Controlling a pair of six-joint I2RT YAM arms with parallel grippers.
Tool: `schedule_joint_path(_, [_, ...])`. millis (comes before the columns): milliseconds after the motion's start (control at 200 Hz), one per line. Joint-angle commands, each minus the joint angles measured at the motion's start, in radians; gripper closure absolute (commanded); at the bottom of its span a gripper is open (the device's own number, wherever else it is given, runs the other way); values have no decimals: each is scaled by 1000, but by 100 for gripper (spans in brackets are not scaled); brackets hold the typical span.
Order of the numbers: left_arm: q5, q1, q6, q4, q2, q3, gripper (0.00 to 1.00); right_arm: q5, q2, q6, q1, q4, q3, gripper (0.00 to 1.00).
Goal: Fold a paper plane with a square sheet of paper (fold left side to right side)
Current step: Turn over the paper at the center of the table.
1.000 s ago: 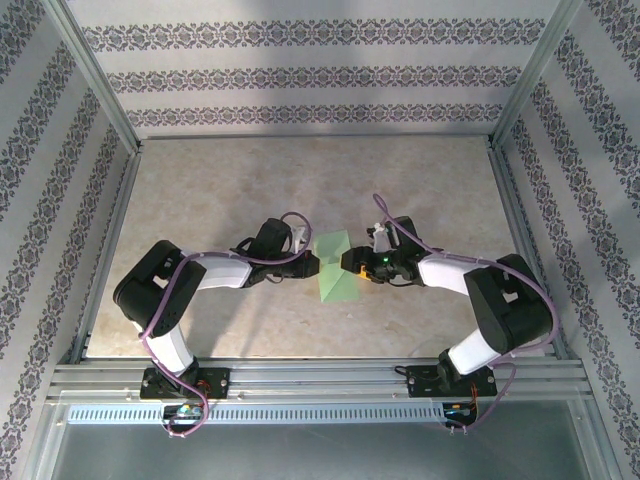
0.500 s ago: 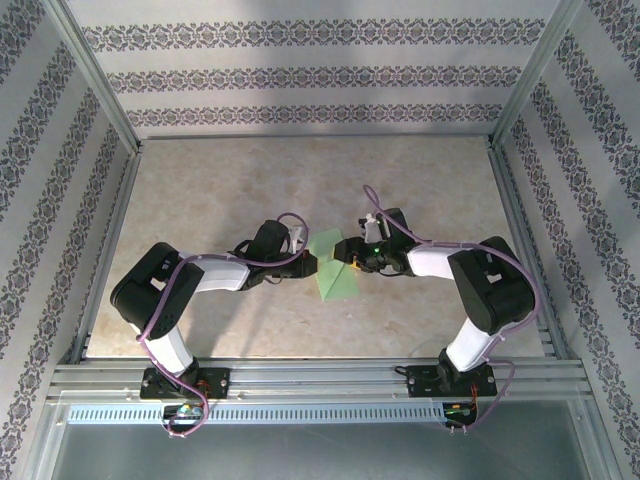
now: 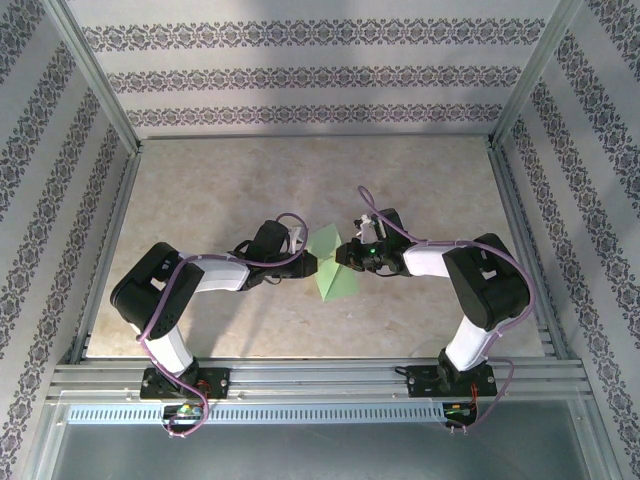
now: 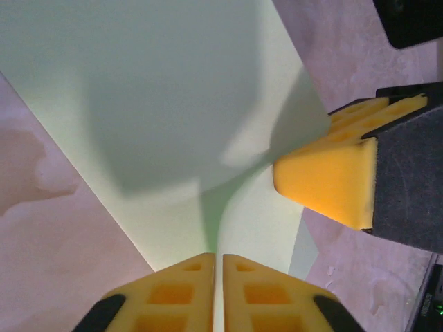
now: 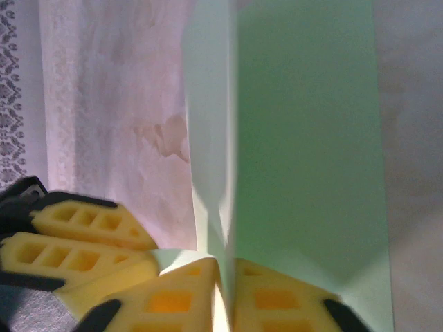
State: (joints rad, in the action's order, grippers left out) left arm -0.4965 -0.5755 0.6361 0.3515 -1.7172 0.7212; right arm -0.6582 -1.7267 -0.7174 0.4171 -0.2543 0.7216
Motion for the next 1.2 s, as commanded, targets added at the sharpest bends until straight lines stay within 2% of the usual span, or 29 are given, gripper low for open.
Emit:
schedule_joint_path(0, [40,10,-3,5,66,-32,73,14,28,11,7,-11,10,96])
schedule_joint_path(35, [49,15,-3,4,92,-42,67,18,45,13,4,-8,9,100])
schedule_joint_path(185, [82,50,5,-14,239,-82,46,11,153,25,-32,-3,-3,100])
schedule_joint_path(240, [89,65,6,-29,301,-91,25,0,206,27,-54,-5,-4,100])
schedule_joint_path(370, [82,102,48,2,449,-111,0,-29,337,17,-111,-17,7,100])
schedule_joint_path(560, [-35,126,164,190,554,-94,0,-82,493,-91,-196,-131,31,100])
schedule_joint_path(695, [-175,124,274,344,503,-17,0,-94,550,-201,-213,-245,52,100])
schedule_joint_path(844, [-222,115,406,539,423,35,1,-100,575,-321,-212,-376,62,100])
schedule_joint_path(1194, [-252,49,450,572,297,148,2,-89,593,-417,-184,-472,65,100])
